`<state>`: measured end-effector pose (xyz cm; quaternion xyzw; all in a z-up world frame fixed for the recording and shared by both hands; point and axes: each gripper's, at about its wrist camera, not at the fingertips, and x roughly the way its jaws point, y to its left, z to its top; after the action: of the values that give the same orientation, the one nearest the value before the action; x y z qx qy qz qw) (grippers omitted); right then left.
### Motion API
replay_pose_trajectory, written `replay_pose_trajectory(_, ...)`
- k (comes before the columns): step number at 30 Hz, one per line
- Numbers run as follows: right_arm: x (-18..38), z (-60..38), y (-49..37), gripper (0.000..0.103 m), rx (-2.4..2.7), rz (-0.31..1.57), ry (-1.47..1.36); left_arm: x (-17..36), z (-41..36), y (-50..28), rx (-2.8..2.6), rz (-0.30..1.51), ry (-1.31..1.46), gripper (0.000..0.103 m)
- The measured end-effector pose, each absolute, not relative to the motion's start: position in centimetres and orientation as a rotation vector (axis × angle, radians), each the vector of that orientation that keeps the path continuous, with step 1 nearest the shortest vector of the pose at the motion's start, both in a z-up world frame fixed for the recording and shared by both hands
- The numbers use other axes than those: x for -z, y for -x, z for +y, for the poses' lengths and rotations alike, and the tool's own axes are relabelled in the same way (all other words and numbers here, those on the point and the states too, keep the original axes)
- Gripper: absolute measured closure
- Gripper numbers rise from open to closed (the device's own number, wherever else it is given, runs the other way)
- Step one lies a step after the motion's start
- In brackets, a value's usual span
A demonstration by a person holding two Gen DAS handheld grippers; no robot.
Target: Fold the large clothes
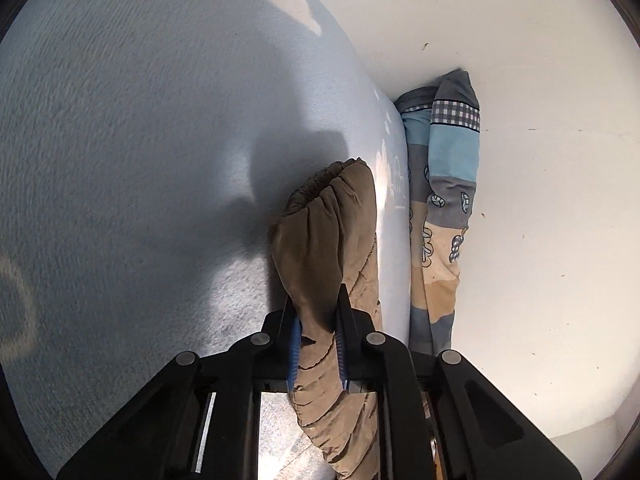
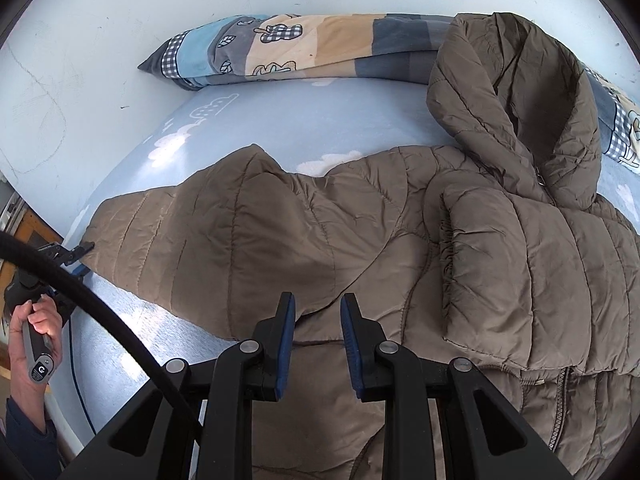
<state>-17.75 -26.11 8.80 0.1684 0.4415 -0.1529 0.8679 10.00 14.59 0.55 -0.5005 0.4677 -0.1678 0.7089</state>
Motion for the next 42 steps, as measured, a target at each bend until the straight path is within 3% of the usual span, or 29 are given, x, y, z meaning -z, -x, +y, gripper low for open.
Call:
replay_pose_trajectory(10,-8.1,-26.1,14.3,0.078,0.339,0.926,-0.306,-7.7,13.0,-9.4,0.469,0.846,0.972,0.089)
replay_pose_trajectory(21,-3.3,-24.5,10.3,0.078,0.339,1.111,-0.187,-13.2,9.3,-8.0,0.622,0.708,0.877,0.089)
replay_pose_trajectory(29,-8.2,-27.2,14.7,0.077,0.267,0.978,-0.391,-17.4,5.6,-5.1,0.752,0.635,0.785,0.089)
replay_pose_trajectory(42,-16.5,-31.6,25.6,0.076,0.36,0.824,-0.445,-22.9,-4.6,3.2,0.983,0.605,0.648,0.089)
